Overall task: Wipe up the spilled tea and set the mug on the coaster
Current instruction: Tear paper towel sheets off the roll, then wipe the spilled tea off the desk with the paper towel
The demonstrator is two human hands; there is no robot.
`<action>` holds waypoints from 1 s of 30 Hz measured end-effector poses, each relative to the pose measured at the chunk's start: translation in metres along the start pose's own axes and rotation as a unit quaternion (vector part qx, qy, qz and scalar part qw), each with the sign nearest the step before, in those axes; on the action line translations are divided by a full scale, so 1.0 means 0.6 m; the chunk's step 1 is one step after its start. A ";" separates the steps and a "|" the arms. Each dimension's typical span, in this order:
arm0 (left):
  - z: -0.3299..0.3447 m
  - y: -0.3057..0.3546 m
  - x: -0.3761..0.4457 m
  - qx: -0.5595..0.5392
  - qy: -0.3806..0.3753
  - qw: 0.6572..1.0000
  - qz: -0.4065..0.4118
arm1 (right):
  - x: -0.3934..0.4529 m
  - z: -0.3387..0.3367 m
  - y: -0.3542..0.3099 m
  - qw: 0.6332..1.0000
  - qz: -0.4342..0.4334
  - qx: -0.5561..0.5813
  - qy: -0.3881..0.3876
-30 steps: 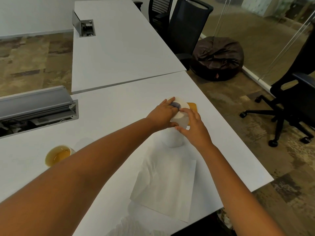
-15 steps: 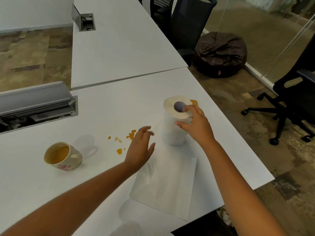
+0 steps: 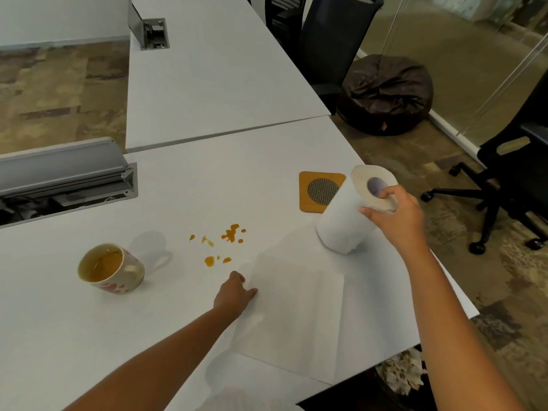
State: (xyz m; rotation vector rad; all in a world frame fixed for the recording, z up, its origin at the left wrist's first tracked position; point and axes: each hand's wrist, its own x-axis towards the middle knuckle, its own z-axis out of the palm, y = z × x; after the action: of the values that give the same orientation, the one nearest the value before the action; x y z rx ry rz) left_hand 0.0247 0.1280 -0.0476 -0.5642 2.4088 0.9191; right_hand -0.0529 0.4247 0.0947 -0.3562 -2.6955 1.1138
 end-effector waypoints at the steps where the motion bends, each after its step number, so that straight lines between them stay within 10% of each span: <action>1: 0.001 0.000 0.000 -0.009 0.000 1.000 -0.002 | 0.003 -0.010 0.007 1.000 0.010 -0.009 0.006; 17: 0.009 0.008 -0.005 0.005 -0.035 0.999 0.008 | 0.011 -0.045 0.031 0.992 0.064 -0.090 0.053; 24: -0.008 0.013 -0.009 -0.091 -0.034 0.995 0.003 | -0.036 -0.024 -0.011 0.963 -0.150 -0.032 0.223; 30: -0.064 0.016 -0.008 -0.212 0.012 0.977 0.012 | -0.096 0.055 -0.015 0.969 -0.233 -0.044 0.066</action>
State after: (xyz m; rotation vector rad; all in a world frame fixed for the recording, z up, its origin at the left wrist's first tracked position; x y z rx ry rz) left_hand 0.0119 0.1089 -0.0153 -0.7005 2.2491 1.4575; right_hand -0.0083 0.3798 0.0728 0.1821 -2.5224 0.8032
